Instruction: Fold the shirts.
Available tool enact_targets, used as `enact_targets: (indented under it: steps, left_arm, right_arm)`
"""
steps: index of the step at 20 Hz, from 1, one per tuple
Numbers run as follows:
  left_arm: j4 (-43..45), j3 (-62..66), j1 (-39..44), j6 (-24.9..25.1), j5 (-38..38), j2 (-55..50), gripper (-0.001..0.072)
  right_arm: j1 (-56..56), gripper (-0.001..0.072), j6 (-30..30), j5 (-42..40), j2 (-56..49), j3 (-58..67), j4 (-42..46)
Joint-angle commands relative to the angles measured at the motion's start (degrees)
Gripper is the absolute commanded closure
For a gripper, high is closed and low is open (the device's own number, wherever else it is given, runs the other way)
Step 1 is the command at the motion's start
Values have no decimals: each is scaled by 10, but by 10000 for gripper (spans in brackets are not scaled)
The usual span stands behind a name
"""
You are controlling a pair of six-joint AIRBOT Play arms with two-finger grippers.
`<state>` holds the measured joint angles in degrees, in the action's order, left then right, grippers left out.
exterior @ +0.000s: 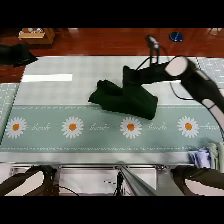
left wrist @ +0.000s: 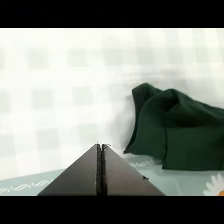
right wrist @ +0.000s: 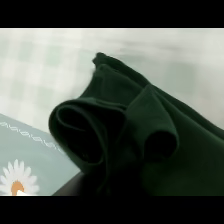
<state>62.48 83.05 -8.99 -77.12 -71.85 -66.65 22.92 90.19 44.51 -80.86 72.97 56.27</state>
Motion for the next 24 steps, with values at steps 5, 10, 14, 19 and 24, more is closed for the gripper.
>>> enact_targets:
  steps: [5, 10, 14, 19, 24]
  left_arm:
    - [1, 0, -5, 16, -35, 5, 691]
    - [1, 0, -5, 16, -35, 4, 692]
    - [2, 0, -5, 16, -35, 4, 691]
    - [2, 0, -7, 17, -35, 2, 690]
    - [6, 0, -7, 31, -34, 1, 688]
  right_arm:
    - [92, 683, 3, -188, -97, 0, -103]
    - [95, 316, 3, -196, -99, 1, -118]
    - [78, 286, -15, -135, -76, 0, -116]
    - [-58, 287, -2, 92, 25, 0, 107]
    - [-273, 291, 8, 399, 67, -29, 372]
